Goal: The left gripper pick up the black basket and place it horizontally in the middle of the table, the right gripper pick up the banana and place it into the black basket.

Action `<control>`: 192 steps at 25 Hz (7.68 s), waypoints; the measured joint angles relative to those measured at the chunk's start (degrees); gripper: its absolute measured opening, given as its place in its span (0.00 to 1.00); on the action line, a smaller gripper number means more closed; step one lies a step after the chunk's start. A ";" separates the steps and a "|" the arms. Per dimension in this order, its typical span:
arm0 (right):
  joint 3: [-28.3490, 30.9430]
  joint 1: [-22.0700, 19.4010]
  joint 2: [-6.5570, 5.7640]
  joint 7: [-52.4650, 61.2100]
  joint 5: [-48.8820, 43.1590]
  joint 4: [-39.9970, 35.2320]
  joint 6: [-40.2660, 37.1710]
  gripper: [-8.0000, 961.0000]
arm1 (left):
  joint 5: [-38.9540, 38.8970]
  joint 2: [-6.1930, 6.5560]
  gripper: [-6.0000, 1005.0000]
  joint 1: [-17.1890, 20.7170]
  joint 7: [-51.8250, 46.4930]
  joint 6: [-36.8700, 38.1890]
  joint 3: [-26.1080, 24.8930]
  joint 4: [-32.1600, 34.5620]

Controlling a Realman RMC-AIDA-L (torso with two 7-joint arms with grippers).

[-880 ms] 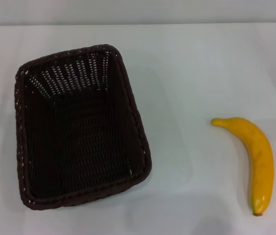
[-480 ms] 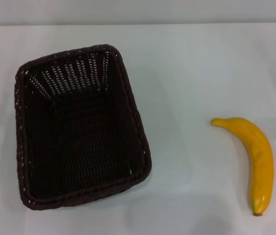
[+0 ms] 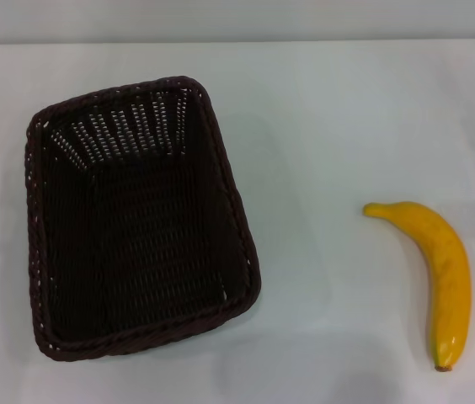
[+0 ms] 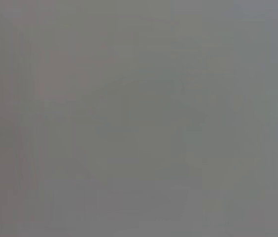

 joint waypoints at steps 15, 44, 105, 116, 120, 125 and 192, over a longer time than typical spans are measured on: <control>0.01 1.49 -0.14 -0.37 0.12 -0.01 -1.46 0.83 | 28.15 4.30 0.87 1.98 -49.74 -13.72 6.67 31.03; 0.09 1.04 0.26 8.30 0.12 -0.99 -1.14 0.83 | 68.25 20.90 0.87 -16.93 -79.81 -1.98 33.38 51.38; -0.70 -2.64 0.35 15.99 -0.24 -7.75 4.46 0.81 | 74.18 14.68 0.84 -20.55 -51.26 -10.27 37.83 39.24; -0.70 -2.64 0.29 16.36 -0.14 -7.74 4.51 0.81 | 74.30 14.66 0.56 -19.22 -53.25 -7.98 38.22 40.02; -0.69 -2.58 0.22 16.36 0.12 -7.63 4.46 0.81 | 74.34 14.63 0.47 -17.26 -55.59 -3.16 38.27 44.21; -0.52 -2.22 0.17 16.37 0.19 -7.34 4.42 0.81 | 74.43 14.21 0.36 -14.98 -58.92 2.37 38.34 49.66; -1.44 -3.05 -1.47 16.06 -0.47 4.35 5.08 0.79 | 70.36 2.39 0.21 -12.16 -85.68 -3.37 32.09 61.05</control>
